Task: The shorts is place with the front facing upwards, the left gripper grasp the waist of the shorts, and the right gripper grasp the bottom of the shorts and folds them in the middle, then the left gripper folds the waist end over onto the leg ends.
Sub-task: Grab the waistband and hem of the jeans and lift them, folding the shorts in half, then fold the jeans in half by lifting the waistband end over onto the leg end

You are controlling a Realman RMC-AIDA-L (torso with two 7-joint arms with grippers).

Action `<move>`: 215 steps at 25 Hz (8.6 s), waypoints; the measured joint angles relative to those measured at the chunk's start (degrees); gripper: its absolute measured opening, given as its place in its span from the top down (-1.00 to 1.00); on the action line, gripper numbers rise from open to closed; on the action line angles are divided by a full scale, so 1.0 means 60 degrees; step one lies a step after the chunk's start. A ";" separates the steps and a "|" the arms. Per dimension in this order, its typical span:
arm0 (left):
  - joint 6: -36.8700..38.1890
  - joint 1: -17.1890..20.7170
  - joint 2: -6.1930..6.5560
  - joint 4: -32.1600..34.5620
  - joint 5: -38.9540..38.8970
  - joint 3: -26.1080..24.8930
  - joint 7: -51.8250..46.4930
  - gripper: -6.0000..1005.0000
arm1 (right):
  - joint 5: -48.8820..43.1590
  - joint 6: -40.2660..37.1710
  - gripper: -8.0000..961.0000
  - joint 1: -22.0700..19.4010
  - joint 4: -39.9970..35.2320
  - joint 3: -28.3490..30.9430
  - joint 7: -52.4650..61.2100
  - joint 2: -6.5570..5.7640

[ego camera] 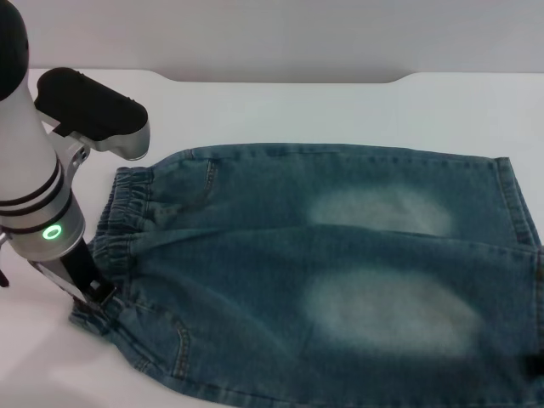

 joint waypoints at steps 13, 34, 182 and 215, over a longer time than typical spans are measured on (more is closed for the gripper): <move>0.0070 0.0052 0.0000 -0.0090 0.0000 0.0001 0.0008 0.94 | 0.0031 -0.0055 0.93 0.0090 -0.0127 -0.0034 -0.0256 -0.0002; 0.1018 0.1089 0.0015 -0.2047 0.0249 -0.0739 0.0004 0.94 | 0.0795 -0.1488 0.93 0.0429 0.0998 0.0949 -0.1019 -0.0015; 0.5390 0.0122 -0.0010 0.1333 -0.1123 -0.0224 0.0278 -0.52 | 0.0937 -2.3170 0.99 0.2519 -1.1663 -0.4448 -0.1608 -0.0026; 0.4541 0.1372 -0.0008 -0.1504 -0.0713 -0.0714 -0.0212 0.97 | 0.0934 -2.3136 0.99 0.3231 -1.2593 -0.4640 -0.0290 -0.0029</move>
